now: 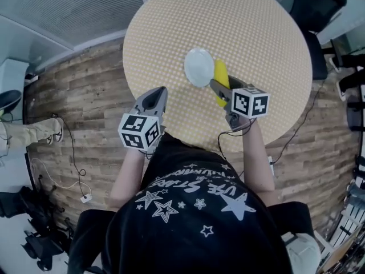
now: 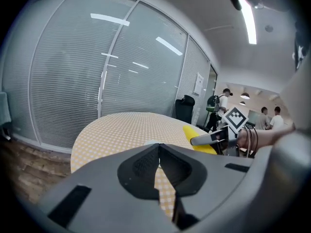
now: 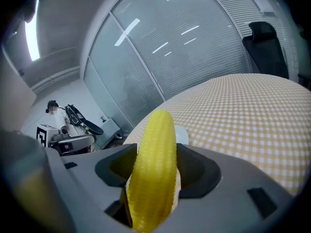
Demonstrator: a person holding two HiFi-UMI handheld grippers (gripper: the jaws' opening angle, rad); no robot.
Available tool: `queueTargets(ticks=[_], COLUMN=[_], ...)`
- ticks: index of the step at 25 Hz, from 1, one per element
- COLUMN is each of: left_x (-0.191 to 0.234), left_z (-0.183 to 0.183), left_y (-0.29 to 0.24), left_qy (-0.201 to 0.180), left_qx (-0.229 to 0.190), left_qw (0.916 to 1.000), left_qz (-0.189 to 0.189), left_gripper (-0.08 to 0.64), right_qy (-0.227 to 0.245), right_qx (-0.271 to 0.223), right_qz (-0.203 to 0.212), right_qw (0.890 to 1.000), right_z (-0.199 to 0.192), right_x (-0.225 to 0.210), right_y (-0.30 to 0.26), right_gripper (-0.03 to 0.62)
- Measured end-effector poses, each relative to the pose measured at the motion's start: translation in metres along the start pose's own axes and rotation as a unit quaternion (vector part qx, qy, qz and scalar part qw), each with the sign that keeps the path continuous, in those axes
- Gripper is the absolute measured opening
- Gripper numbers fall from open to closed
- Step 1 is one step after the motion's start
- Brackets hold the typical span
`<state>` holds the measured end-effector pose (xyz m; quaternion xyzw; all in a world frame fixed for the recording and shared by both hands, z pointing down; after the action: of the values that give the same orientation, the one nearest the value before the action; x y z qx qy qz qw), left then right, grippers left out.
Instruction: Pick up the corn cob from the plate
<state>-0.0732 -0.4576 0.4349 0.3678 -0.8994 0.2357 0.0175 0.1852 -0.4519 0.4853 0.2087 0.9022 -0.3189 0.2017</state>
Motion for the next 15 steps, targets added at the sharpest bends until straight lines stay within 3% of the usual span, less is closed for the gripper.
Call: queueTargets(ticks=[6, 15], left_x=[-0.030, -0.048], left_z=[-0.021, -0.031], left_y=[0.015, 0.033], left_qy=[0.027, 0.029], left_qx=[0.001, -0.015], left_qw=[0.9989, 0.9991], left_qz=[0.037, 0.028], left_gripper=[0.008, 0.008], right_qy=[0.007, 0.010], right_qx=[0.008, -0.021], right_qz=[0.066, 0.081], right_qw=[0.998, 0.996], right_z=[-0.015, -0.032], right_x=[0.006, 0.027], right_y=[0.022, 0.050], right_gripper=[0.264, 0.264])
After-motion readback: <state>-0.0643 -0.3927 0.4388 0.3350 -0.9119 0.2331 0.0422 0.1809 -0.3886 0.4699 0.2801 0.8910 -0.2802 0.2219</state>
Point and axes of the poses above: the fingertips, and each gripper's own axes: y backward along the fingers, x to its left, z out of its top, the point moved 7 cm from there along y, backward along the fingers, and after that the axes turned 1 degree about z, right-handed, at the moved point
